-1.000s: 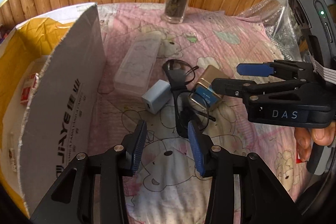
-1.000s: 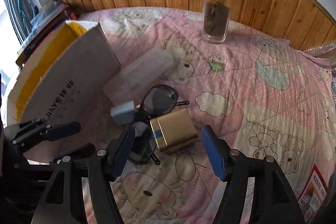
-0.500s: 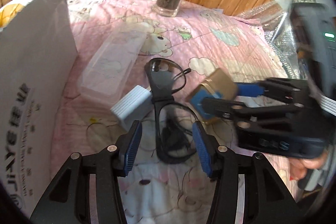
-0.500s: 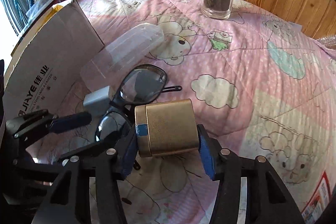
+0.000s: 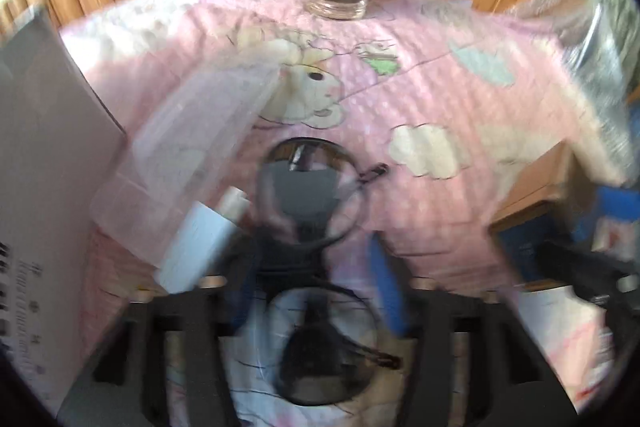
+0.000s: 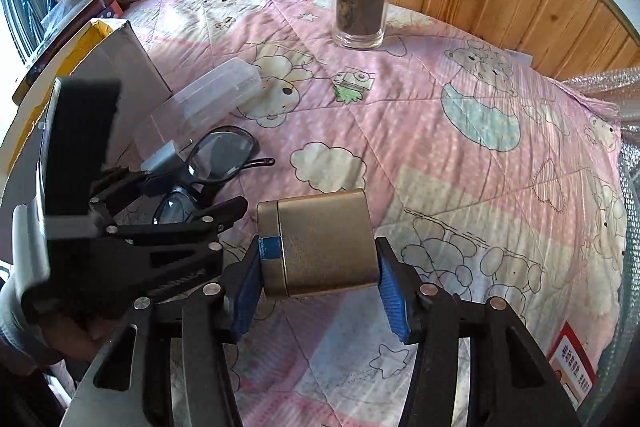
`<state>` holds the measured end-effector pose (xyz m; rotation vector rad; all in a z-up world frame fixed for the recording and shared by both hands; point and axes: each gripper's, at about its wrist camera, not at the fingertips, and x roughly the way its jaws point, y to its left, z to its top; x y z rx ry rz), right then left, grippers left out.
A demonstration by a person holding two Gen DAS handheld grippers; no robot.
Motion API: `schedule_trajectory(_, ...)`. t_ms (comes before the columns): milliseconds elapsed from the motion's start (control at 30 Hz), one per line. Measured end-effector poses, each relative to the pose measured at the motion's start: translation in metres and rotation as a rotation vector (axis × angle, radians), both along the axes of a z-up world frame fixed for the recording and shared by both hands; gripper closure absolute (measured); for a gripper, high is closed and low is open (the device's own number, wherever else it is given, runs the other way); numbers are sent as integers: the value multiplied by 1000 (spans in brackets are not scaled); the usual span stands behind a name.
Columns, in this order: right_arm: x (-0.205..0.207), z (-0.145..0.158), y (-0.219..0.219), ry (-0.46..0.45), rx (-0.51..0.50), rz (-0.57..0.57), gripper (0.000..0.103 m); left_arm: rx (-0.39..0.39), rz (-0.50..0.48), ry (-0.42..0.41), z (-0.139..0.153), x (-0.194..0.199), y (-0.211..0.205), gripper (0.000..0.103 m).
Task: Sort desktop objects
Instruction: 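Grasp the black glasses with the left tool while the right tool grasps the gold tin box, then carry the black glasses and gold tin box over the cardboard box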
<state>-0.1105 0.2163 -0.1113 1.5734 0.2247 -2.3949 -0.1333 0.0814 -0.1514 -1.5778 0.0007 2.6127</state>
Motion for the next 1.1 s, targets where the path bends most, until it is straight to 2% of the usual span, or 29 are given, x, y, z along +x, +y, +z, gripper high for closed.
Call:
schedule_trajectory(200,5,9,-3,27,-2,15,49,83,22,-19,5,8,-14,65)
schedule_trajectory(433,18,26,-13,61,-36,34,49,151,16,8,29,26,-22,76)
schedule_trajectory(733,39,41,-21,103,-52,39,49,156,19,42,50,50,-25,79)
schedule_trajectory(1100,49,64,-29,146,-115,50,49,80,7,142,97,85,-37,79)
